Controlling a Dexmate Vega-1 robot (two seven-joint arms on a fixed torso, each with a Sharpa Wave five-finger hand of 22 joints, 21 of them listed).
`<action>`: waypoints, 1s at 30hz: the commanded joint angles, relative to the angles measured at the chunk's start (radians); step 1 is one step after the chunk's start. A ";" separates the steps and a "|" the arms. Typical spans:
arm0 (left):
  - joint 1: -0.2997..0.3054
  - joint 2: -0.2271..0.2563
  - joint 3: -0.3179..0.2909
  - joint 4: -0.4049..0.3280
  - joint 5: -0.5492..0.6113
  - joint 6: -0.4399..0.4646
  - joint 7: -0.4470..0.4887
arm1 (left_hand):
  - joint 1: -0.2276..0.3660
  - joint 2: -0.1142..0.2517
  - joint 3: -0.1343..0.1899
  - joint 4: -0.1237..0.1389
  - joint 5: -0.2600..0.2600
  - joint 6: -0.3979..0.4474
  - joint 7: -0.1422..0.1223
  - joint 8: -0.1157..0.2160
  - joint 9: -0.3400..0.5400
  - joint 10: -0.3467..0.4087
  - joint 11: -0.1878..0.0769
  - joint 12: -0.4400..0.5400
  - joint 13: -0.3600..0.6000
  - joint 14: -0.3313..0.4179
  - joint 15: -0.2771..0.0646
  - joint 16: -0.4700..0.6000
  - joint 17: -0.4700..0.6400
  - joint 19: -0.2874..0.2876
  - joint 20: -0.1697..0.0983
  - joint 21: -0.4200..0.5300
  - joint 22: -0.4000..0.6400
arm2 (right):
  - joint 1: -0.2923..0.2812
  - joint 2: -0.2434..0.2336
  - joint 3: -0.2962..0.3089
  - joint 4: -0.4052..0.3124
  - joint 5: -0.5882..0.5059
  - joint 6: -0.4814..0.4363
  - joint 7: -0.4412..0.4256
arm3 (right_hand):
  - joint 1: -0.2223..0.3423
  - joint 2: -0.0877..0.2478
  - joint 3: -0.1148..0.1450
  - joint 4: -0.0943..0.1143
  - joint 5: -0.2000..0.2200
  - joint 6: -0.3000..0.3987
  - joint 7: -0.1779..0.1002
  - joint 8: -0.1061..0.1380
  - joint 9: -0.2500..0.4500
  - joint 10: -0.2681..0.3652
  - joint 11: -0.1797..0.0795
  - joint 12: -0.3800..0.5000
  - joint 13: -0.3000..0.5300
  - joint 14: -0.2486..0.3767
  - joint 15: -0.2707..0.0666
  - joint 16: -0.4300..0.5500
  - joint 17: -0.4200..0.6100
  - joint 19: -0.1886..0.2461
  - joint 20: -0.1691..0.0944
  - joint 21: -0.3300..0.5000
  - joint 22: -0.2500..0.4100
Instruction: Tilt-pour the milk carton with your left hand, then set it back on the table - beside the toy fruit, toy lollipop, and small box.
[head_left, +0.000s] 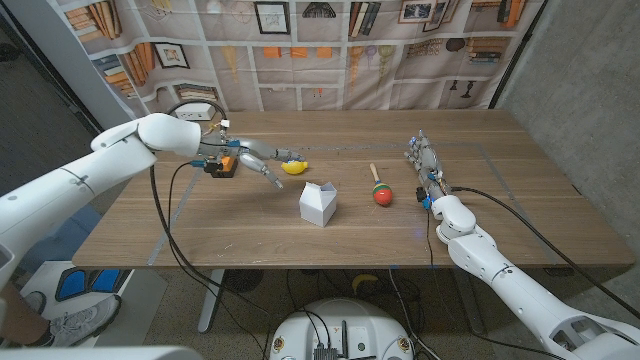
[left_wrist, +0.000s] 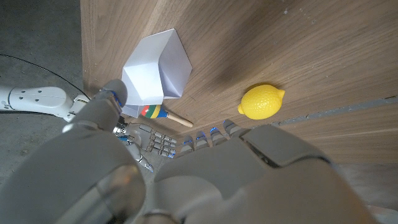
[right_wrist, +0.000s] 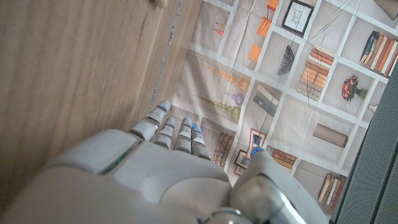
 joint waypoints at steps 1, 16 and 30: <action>0.043 -0.002 -0.009 -0.013 0.063 -0.061 0.070 | 0.017 -0.003 -0.004 0.000 0.008 -0.047 -0.006 0.002 0.003 -0.079 -0.009 0.002 0.003 -0.073 -0.009 0.003 0.003 -0.005 -0.020 0.004 0.003 | -0.005 -0.008 0.000 -0.016 -0.001 -0.017 -0.006 | -0.004 0.005 0.009 0.001 0.005 -0.003 -0.002 0.001 0.004 -0.003 0.001 0.001 0.003 -0.003 -0.001 0.004 -0.001 0.000 0.003 -0.001 0.003; 0.061 -0.023 0.001 -0.003 0.113 -0.101 0.103 | 0.027 -0.005 -0.014 0.000 0.011 -0.051 -0.001 0.002 0.003 -0.073 -0.006 0.002 0.003 -0.066 -0.004 0.002 0.004 0.001 -0.017 0.002 0.003 | -0.022 -0.010 0.003 -0.031 -0.002 -0.016 -0.019 | -0.008 0.005 0.011 0.000 0.004 -0.005 -0.002 0.002 0.004 -0.005 0.001 0.001 0.002 -0.004 0.003 0.005 -0.004 -0.001 0.004 -0.001 0.003; 0.086 -0.042 0.010 -0.009 0.153 -0.096 0.146 | 0.040 0.000 -0.018 0.000 0.003 -0.043 0.014 0.006 0.004 -0.070 0.008 0.000 0.004 -0.065 0.011 -0.001 0.004 0.002 -0.008 -0.002 0.004 | -0.032 -0.007 0.008 -0.029 0.006 0.001 -0.013 | -0.010 0.006 0.013 -0.001 0.004 -0.007 -0.002 0.002 0.003 -0.005 0.002 0.002 0.002 -0.004 0.003 0.006 -0.007 -0.001 0.005 0.000 0.003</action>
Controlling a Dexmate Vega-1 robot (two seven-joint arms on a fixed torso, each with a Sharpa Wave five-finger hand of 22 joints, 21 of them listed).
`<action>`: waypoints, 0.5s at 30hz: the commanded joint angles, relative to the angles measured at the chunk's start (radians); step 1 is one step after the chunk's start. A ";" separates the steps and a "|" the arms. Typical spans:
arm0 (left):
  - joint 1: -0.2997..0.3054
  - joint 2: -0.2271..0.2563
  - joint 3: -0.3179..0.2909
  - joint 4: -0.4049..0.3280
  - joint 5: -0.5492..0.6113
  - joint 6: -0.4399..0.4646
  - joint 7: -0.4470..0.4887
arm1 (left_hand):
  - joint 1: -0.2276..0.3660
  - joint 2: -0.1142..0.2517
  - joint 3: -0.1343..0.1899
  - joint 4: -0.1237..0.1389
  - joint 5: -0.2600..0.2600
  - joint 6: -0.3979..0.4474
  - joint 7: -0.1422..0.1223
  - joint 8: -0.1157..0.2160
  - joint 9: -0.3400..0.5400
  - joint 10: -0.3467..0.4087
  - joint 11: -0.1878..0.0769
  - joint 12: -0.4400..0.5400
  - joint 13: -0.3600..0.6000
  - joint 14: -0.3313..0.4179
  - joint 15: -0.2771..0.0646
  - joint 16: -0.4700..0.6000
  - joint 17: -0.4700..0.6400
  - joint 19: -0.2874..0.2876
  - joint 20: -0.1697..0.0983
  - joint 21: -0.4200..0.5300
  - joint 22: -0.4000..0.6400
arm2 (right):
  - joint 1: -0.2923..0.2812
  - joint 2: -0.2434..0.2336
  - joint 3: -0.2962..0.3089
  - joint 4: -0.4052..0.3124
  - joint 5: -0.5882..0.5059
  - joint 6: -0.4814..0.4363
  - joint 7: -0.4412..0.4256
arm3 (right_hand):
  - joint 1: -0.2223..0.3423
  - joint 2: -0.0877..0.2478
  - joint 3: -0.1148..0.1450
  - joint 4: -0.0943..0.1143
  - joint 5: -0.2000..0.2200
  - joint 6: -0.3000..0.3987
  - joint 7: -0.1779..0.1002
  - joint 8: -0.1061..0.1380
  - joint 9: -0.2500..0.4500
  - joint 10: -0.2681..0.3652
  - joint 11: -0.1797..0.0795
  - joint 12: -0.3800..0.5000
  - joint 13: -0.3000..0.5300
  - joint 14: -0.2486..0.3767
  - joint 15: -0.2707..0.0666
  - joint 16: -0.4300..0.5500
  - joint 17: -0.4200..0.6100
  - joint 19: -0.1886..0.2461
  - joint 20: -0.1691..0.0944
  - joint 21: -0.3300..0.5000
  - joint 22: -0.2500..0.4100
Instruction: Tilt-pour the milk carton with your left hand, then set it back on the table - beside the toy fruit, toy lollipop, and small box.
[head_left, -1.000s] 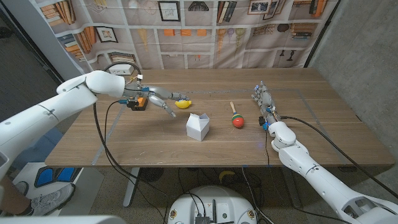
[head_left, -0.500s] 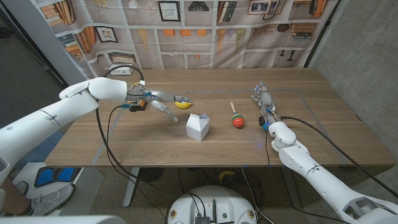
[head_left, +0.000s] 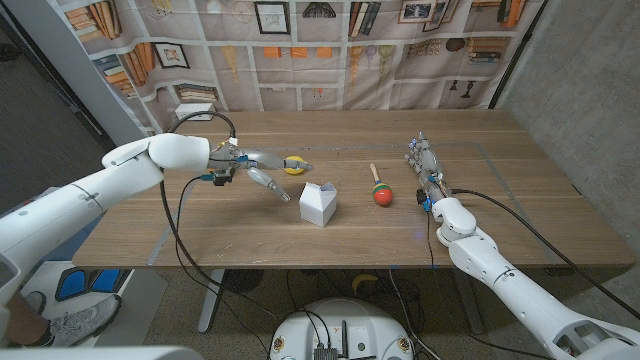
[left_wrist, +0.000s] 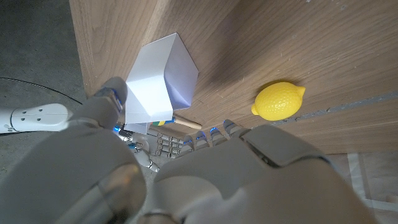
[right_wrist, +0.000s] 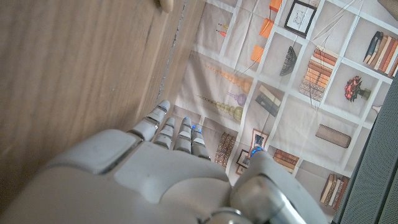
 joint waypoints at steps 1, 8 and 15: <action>0.022 -0.018 0.010 -0.003 0.043 -0.002 0.041 | 0.016 0.002 -0.004 -0.001 -0.004 -0.044 0.011 0.006 0.004 -0.071 0.010 0.000 0.002 -0.063 0.010 -0.001 0.001 0.003 -0.008 -0.002 0.004 | -0.010 0.001 0.006 -0.001 0.008 0.015 0.003 | -0.001 -0.004 0.007 -0.002 0.004 -0.001 0.004 0.003 0.003 -0.002 -0.002 0.002 0.002 -0.004 0.003 0.006 0.002 -0.001 0.004 0.000 0.003; 0.021 -0.034 0.022 0.009 0.048 -0.003 0.045 | 0.023 0.005 -0.004 -0.001 -0.010 -0.030 0.013 0.012 0.005 -0.061 0.012 0.003 0.002 -0.056 0.012 0.001 0.002 0.005 -0.003 -0.003 0.004 | -0.011 0.004 0.007 0.006 0.010 0.022 0.006 | -0.002 -0.004 0.008 -0.003 0.004 -0.002 0.003 0.003 0.003 -0.002 -0.002 0.002 0.002 -0.004 0.004 0.007 0.001 -0.002 0.005 0.000 0.003; 0.021 -0.046 0.026 0.025 0.042 -0.004 0.054 | 0.042 0.013 -0.004 -0.001 -0.024 0.001 0.019 0.024 0.006 -0.032 0.010 0.011 0.003 -0.032 0.010 0.005 0.002 0.021 0.005 0.000 0.004 | -0.014 0.006 0.009 0.011 0.015 0.032 0.012 | -0.003 -0.003 0.009 -0.003 0.004 -0.001 0.003 0.003 0.003 -0.002 -0.002 0.002 0.002 -0.005 0.004 0.006 0.000 -0.001 0.004 0.000 0.003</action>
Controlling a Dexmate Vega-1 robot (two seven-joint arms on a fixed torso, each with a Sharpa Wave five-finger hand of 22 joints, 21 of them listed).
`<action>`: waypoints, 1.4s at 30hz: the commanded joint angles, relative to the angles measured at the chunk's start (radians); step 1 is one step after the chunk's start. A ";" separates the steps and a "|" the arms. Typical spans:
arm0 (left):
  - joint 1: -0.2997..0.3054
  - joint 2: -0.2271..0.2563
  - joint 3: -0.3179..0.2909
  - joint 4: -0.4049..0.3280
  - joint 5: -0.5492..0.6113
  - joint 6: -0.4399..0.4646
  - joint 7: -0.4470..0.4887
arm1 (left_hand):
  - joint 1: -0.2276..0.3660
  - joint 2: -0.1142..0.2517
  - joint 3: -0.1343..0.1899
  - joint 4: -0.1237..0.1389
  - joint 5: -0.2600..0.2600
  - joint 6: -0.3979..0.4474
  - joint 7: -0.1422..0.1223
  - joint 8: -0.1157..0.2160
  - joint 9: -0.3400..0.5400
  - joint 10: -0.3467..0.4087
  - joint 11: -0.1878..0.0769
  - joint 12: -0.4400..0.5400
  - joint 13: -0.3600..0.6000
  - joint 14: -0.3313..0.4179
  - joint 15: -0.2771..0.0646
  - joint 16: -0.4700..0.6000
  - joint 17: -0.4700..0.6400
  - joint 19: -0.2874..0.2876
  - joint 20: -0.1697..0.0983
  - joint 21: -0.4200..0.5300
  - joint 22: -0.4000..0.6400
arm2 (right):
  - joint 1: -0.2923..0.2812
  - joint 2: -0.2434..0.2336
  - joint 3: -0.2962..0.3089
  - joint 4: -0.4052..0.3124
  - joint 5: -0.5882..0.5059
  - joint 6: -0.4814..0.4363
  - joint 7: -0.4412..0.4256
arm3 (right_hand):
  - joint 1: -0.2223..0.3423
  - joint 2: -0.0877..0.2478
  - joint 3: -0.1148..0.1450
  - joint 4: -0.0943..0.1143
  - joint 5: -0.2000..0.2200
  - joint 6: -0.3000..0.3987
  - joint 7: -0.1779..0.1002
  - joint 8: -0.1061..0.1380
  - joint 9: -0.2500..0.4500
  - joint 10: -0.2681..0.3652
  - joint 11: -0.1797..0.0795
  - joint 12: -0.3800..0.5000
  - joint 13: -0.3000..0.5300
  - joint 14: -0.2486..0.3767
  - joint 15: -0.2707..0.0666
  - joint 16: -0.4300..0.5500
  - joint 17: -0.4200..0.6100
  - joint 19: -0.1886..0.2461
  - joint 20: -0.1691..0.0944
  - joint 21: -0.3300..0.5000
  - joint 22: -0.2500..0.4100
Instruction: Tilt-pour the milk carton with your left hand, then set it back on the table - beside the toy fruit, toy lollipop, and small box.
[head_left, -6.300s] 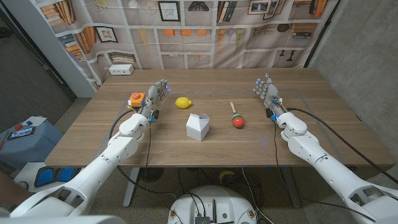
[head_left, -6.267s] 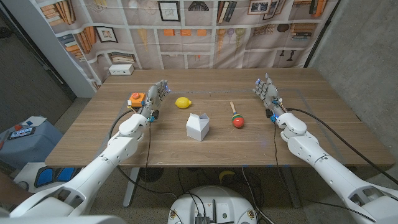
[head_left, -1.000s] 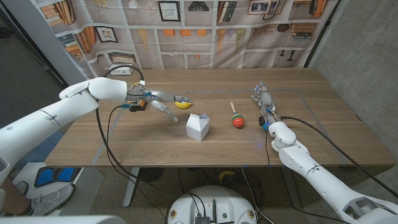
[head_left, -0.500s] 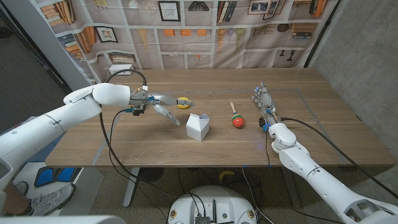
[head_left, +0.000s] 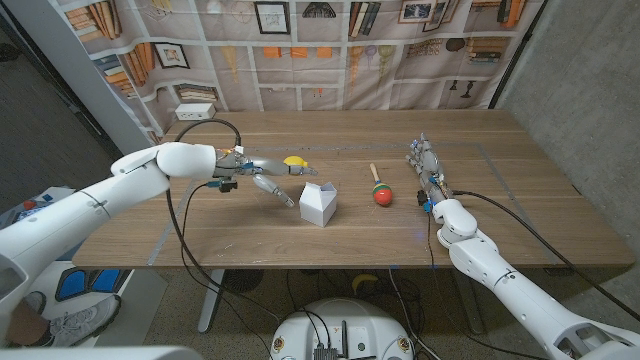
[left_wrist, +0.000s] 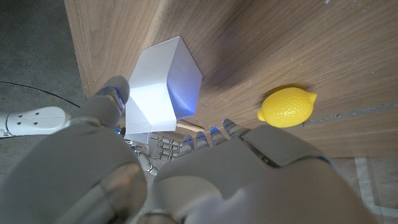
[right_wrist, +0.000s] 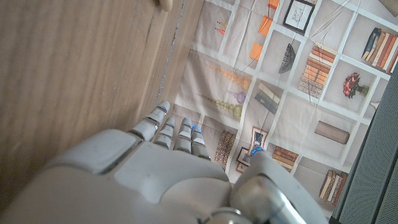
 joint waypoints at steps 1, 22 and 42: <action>0.003 -0.023 0.012 0.023 0.006 -0.003 0.021 | 0.025 0.002 -0.004 -0.002 -0.011 0.008 0.013 0.012 0.006 -0.029 0.003 0.012 0.003 -0.026 0.002 0.007 0.002 0.015 0.005 0.000 0.001 | -0.005 0.004 0.004 0.010 0.006 0.015 0.008 | -0.003 -0.003 0.009 -0.003 0.004 -0.002 0.003 0.003 0.003 -0.001 -0.002 0.002 0.002 -0.005 0.004 0.007 0.000 0.002 0.001 0.000 0.003; -0.032 -0.093 0.057 0.112 -0.006 -0.032 0.024 | 0.125 0.009 0.000 -0.006 -0.042 0.140 0.013 0.069 0.019 0.126 -0.020 0.049 0.017 0.120 -0.020 0.026 0.005 0.108 -0.007 0.010 0.002 | -0.015 0.009 0.009 0.019 0.012 0.035 0.011 | -0.005 -0.002 0.012 -0.005 0.005 -0.001 0.003 0.004 0.003 -0.002 -0.003 0.002 0.002 -0.003 0.005 0.008 -0.003 0.004 0.002 0.001 0.003; -0.060 -0.105 0.083 0.134 0.007 -0.018 0.001 | 0.191 -0.005 -0.022 -0.005 -0.046 0.166 0.019 0.093 0.025 0.168 -0.026 0.043 0.026 0.151 -0.022 0.007 0.006 0.130 -0.032 -0.002 0.001 | -0.011 0.025 0.013 0.055 0.020 0.064 0.019 | -0.005 0.002 0.018 -0.006 0.005 0.000 0.002 0.005 0.003 -0.003 -0.003 0.002 0.002 -0.002 0.005 0.009 -0.006 0.005 0.003 0.001 0.003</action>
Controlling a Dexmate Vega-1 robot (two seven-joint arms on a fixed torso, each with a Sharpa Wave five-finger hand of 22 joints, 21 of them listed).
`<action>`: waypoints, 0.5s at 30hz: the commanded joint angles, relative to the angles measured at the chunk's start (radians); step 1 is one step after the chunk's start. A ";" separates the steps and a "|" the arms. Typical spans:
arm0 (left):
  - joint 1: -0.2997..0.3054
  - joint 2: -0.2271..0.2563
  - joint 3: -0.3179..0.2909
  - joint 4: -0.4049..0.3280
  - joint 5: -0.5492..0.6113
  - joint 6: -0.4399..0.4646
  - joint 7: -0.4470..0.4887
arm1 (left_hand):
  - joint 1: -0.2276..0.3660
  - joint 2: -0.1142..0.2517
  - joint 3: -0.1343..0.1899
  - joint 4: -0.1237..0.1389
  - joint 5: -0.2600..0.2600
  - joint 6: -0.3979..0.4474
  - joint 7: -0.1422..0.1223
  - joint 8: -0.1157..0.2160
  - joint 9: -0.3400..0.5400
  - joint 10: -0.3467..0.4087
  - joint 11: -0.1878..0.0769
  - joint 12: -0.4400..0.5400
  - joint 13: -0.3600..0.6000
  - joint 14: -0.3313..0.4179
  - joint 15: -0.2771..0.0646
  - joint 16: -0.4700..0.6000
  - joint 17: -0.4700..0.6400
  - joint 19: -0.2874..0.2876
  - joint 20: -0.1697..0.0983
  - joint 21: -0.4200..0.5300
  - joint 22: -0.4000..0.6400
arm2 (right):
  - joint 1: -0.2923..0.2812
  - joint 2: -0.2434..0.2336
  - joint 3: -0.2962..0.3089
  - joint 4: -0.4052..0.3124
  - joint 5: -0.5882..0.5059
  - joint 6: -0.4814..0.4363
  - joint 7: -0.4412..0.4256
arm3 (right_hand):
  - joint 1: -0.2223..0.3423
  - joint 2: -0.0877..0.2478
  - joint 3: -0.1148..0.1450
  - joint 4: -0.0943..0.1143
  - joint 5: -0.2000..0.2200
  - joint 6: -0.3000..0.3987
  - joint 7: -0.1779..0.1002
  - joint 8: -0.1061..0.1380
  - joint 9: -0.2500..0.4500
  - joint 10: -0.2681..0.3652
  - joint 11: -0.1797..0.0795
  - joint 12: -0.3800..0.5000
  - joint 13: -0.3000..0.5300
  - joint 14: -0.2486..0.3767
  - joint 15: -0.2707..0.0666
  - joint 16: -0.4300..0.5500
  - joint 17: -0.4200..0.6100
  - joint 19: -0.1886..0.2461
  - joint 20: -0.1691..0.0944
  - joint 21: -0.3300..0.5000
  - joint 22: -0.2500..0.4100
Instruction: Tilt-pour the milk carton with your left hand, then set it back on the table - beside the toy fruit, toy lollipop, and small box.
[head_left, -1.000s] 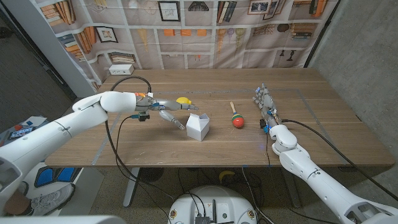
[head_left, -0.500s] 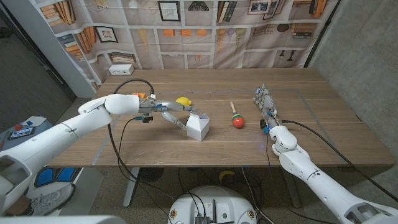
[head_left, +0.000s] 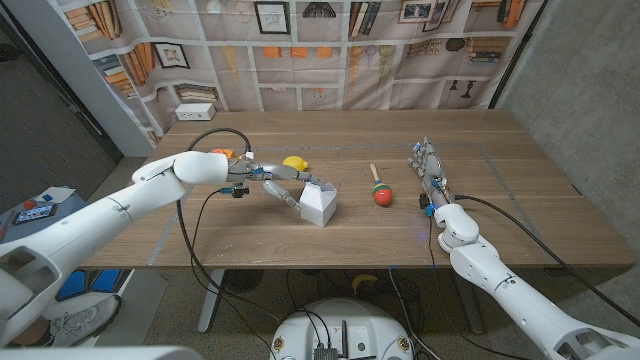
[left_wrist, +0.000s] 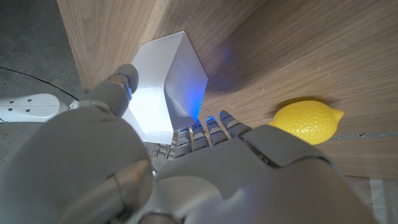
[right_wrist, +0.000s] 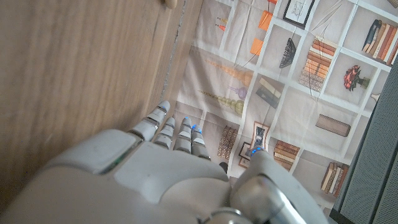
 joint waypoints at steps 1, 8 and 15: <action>-0.014 -0.014 0.016 0.020 0.015 0.011 0.000 | 0.015 0.002 -0.005 0.003 -0.005 -0.014 -0.005 -0.004 0.001 -0.011 -0.004 -0.004 0.002 -0.011 -0.009 -0.006 0.006 0.000 -0.030 -0.002 0.002 | 0.005 0.014 0.002 0.028 0.005 0.023 0.007 | -0.005 0.003 0.007 -0.001 0.005 0.000 0.002 0.005 0.003 -0.003 -0.003 0.002 0.002 -0.003 0.005 0.005 0.002 0.005 0.004 0.001 0.003; -0.017 -0.022 0.019 0.032 0.023 0.008 0.014 | 0.033 0.003 -0.011 0.004 -0.005 0.010 -0.010 0.009 0.002 0.013 -0.013 0.000 0.004 0.014 -0.022 -0.001 0.006 0.022 -0.036 0.003 0.002 | 0.005 0.016 0.005 0.034 0.007 0.032 0.008 | -0.006 0.003 0.009 -0.002 0.005 0.000 0.002 0.005 0.003 -0.003 -0.004 0.003 0.002 -0.003 0.004 0.006 0.001 0.005 0.004 0.001 0.003; -0.014 -0.026 0.015 0.043 0.023 0.005 0.039 | 0.070 0.003 -0.025 0.004 -0.007 0.061 -0.009 0.036 0.003 0.067 -0.022 0.009 0.006 0.070 -0.038 0.008 0.006 0.077 -0.051 0.011 0.001 | 0.008 0.016 0.007 0.035 0.011 0.030 0.011 | -0.007 0.004 0.010 -0.003 0.005 0.000 0.001 0.005 0.003 -0.003 -0.003 0.003 0.002 -0.003 0.004 0.006 -0.001 0.006 0.005 0.001 0.003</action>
